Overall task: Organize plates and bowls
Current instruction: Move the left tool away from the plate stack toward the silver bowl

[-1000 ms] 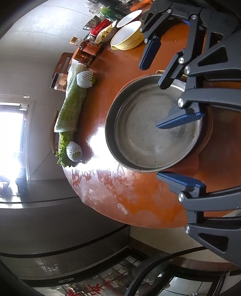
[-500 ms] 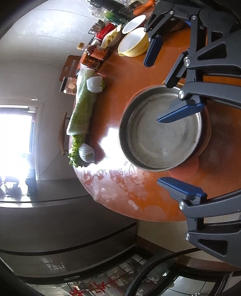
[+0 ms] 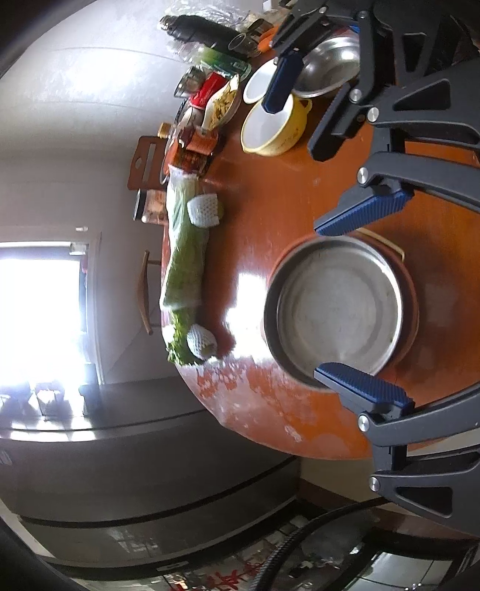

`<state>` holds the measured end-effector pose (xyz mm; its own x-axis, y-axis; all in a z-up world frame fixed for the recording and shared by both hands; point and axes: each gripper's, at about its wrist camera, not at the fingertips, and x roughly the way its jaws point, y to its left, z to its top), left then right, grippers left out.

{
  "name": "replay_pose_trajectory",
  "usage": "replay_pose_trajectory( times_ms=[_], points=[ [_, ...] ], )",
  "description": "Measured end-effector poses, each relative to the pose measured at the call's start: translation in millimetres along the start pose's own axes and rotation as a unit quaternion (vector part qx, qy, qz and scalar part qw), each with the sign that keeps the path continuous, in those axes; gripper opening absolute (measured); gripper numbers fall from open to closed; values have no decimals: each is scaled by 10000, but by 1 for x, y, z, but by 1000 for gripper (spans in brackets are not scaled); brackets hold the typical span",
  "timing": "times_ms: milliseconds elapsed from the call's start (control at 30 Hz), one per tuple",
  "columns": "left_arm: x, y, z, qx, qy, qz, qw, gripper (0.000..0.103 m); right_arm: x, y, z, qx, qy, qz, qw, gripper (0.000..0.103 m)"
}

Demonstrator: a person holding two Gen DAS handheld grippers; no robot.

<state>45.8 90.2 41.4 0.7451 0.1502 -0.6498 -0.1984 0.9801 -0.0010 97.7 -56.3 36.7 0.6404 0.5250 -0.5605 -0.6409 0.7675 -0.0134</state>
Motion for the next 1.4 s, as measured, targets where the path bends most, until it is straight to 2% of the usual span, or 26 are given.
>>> replay_pose_trajectory(
  times_ms=[400,600,867,1133,1400],
  points=[
    [-19,-52,5,180,-201,-187,9995,80,-51,-40,-11,358,-357,-391,9980,75],
    [-23,-85,6,348,-240,-314,9986,84,-81,-70,-24,570,-516,-750,9942,77],
    [-23,-129,5,603,-184,-589,9963,86,-108,-119,-50,1096,-478,-1149,9862,77],
    [-13,-156,4,655,-17,-801,9946,88,-132,-162,-75,1569,-426,-1538,9746,77],
    [1,-177,-3,801,147,-910,9925,88,-129,-188,-96,1809,-217,-1697,9685,77]
  ],
)
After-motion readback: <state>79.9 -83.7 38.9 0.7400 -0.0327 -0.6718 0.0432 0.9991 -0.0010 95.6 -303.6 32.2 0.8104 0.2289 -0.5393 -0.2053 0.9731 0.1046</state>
